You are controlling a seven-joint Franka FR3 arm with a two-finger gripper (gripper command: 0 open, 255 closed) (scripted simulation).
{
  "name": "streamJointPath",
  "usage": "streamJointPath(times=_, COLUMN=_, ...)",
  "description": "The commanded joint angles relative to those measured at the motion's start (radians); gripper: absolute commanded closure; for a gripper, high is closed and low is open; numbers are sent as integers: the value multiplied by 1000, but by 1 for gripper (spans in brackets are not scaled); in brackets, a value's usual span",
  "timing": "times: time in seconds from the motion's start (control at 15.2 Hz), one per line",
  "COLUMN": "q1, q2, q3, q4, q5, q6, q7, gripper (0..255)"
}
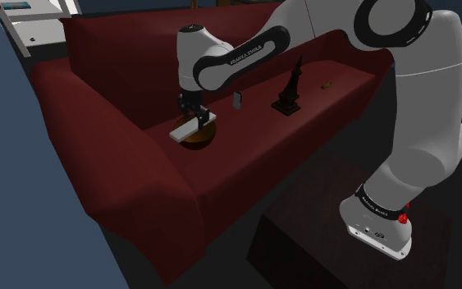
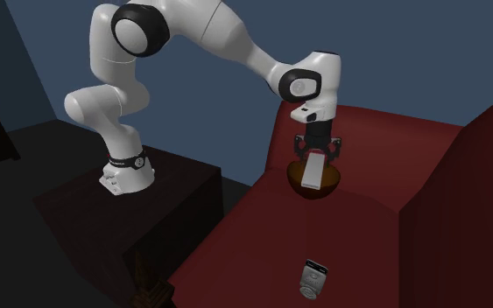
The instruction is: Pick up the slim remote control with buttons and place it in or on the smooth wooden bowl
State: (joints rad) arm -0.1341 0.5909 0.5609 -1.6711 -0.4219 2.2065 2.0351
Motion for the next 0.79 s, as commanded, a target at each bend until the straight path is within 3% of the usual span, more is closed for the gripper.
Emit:
streamJointPath(times=0.0, q1=0, q2=0, q3=0, q4=0, q5=0, q6=0, q7=0, gripper=0)
streamJointPath(times=0.26, q1=0, q2=0, q3=0, q4=0, q5=0, q6=0, q7=0, gripper=0)
streamJointPath(times=0.53, q1=-19, q2=-70, q3=32, q4=24, q5=46, q6=-86, q7=-27, gripper=0)
streamJointPath(times=0.73, q1=-19, q2=-70, q3=32, q4=24, q5=46, q6=-86, q7=-27, gripper=0)
